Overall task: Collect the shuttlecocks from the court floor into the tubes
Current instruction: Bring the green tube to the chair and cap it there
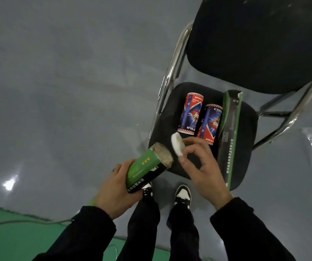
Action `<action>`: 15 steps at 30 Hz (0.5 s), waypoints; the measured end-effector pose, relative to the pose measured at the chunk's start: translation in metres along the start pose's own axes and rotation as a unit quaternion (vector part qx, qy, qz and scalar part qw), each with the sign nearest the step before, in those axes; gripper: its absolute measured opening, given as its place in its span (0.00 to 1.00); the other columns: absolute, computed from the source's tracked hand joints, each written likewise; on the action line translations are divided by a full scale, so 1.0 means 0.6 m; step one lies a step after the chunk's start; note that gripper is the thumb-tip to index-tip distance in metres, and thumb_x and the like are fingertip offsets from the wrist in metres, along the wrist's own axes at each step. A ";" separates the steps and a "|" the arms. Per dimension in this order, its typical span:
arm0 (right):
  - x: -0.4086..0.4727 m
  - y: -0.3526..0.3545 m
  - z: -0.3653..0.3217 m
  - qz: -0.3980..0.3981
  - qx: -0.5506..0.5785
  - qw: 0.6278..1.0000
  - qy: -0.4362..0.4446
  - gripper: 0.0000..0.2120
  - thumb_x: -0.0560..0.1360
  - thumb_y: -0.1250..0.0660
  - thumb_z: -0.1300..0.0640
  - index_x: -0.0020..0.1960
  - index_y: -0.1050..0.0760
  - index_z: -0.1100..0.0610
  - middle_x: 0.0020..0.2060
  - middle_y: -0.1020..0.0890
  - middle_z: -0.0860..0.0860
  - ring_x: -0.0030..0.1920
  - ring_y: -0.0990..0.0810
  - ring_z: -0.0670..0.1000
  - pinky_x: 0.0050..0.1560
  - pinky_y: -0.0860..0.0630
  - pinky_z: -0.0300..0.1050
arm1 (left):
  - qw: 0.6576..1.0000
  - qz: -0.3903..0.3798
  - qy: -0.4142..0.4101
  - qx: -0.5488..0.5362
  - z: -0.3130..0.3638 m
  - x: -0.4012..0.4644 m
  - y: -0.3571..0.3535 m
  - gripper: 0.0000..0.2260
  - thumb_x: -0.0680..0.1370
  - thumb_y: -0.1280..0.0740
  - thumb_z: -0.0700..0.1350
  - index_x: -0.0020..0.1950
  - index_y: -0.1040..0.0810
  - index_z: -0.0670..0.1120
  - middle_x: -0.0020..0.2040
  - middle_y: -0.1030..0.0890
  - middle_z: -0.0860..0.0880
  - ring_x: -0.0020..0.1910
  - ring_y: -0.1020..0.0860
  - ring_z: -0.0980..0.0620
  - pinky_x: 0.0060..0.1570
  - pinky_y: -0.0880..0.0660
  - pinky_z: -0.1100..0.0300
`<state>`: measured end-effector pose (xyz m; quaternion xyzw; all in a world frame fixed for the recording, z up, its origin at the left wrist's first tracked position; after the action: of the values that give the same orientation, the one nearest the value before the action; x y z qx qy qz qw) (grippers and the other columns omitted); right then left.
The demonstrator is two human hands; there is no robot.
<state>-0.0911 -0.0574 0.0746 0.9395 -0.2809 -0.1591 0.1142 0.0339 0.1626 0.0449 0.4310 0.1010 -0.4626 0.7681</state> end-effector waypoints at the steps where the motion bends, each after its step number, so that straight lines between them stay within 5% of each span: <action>1: -0.002 0.000 -0.022 -0.054 -0.037 0.998 0.023 0.05 0.77 0.29 0.61 0.49 0.23 0.53 0.62 0.26 0.45 0.66 0.26 0.48 0.64 0.28 0.38 | 1.000 -0.005 -0.010 0.007 0.004 0.003 0.001 0.36 0.67 0.23 0.50 0.72 0.35 0.63 0.56 0.29 0.61 0.51 0.26 0.61 0.49 0.27 0.60; 6: 0.002 0.010 -0.052 -0.137 -0.083 0.986 0.037 0.04 0.78 0.31 0.60 0.50 0.24 0.52 0.64 0.25 0.40 0.66 0.25 0.47 0.63 0.25 0.49 | 0.999 -0.015 -0.045 0.027 0.026 0.023 0.008 0.37 0.68 0.22 0.49 0.71 0.36 0.65 0.56 0.30 0.61 0.50 0.26 0.61 0.46 0.32 0.68; 12: -0.009 -0.003 -0.049 -0.121 0.083 0.989 -0.020 0.10 0.80 0.34 0.66 0.49 0.25 0.51 0.71 0.24 0.41 0.78 0.35 0.44 0.76 0.33 0.47 | 0.997 -0.044 -0.065 0.009 0.036 0.043 0.012 0.38 0.68 0.22 0.49 0.66 0.42 0.73 0.57 0.31 0.65 0.50 0.24 0.59 0.46 0.22 0.60; 15: -0.012 -0.010 -0.040 -0.101 0.121 0.987 -0.039 0.08 0.81 0.35 0.67 0.49 0.25 0.55 0.71 0.23 0.42 0.78 0.36 0.43 0.77 0.35 0.45 | 0.996 -0.058 -0.068 0.017 0.034 0.048 0.012 0.37 0.68 0.23 0.50 0.66 0.42 0.73 0.56 0.30 0.64 0.49 0.24 0.59 0.45 0.24 0.64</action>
<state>-0.0849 -0.0453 0.0967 0.9632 -0.2056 -0.1707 -0.0284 0.0509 0.1309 0.0454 0.4047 0.0650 -0.5363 0.7378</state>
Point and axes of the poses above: each hand's wrist, its own x-axis towards the middle knuckle, its own y-axis out of the back of the hand, z = x × y, the point moved 5 cm from there along x, towards the middle knuckle
